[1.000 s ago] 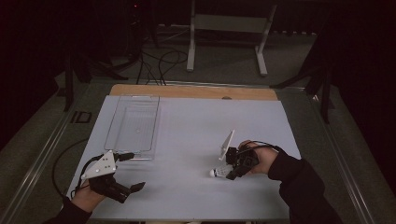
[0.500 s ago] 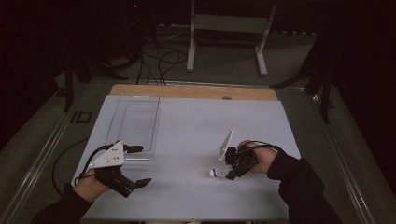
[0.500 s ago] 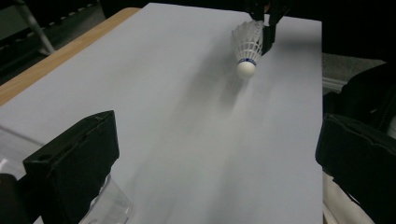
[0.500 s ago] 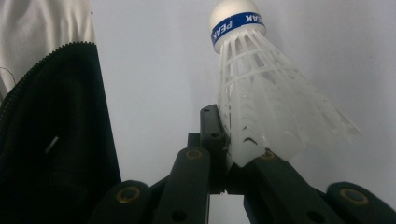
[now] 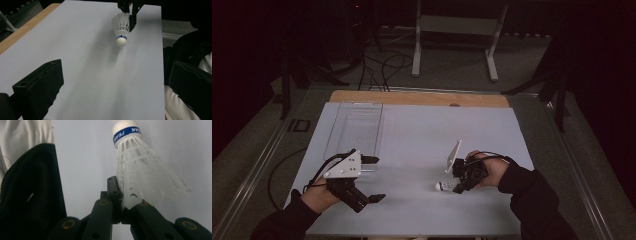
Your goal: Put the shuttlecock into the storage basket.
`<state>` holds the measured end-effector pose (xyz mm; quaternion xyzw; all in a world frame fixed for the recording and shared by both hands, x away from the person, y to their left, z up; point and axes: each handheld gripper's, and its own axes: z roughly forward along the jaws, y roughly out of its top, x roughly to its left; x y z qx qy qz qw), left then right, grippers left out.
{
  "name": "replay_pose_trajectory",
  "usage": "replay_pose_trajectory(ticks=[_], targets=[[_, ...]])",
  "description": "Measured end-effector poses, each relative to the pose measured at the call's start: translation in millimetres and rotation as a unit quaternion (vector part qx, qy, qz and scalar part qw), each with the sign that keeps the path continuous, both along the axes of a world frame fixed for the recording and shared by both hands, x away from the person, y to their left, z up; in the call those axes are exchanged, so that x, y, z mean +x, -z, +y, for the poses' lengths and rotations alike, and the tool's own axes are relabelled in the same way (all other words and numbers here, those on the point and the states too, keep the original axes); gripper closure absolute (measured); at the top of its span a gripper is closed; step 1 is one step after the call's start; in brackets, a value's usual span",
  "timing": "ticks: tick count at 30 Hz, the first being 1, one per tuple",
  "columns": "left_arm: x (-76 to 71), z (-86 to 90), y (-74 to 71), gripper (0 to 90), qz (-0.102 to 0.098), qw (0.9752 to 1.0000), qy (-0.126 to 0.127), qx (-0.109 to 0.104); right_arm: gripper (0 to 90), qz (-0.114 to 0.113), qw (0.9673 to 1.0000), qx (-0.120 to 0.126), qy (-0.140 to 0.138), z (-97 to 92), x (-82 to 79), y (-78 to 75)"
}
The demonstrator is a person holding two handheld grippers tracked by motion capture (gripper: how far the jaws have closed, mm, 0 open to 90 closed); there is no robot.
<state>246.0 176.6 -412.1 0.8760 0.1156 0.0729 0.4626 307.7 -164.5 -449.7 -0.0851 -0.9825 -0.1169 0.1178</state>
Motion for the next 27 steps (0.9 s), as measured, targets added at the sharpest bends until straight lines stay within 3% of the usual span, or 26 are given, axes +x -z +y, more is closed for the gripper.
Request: replay_pose_trajectory(ticks=[9, 16, 21, 23, 27], targets=[[4.2, -15.6, -4.0, 0.2, -0.002, 0.9992, 0.021, 0.033, 89.6, -0.001, 1.0000, 0.001, 0.000, 1.0, 0.1, 0.8], [6.4, -34.9, -5.7, 0.3, 0.004, 0.9970, 0.025, 0.073, 89.6, 0.005, 1.0000, -0.002, -0.001, 3.3, 0.1, 1.3], [10.2, -49.2, -8.0, 0.4, 0.015, 0.9941, 0.022, 0.106, 89.6, 0.002, 1.0000, 0.003, -0.005, 4.6, 0.2, 1.3], [11.2, -54.8, -7.1, 0.4, 0.026, 0.9934, 0.021, 0.110, 89.6, 0.003, 1.0000, 0.004, -0.003, 4.9, 0.0, 0.8], [12.8, -66.0, -3.1, 0.4, 0.034, 0.9898, 0.021, 0.137, 89.6, 0.004, 1.0000, 0.007, 0.000, 5.5, -0.4, 1.1]])
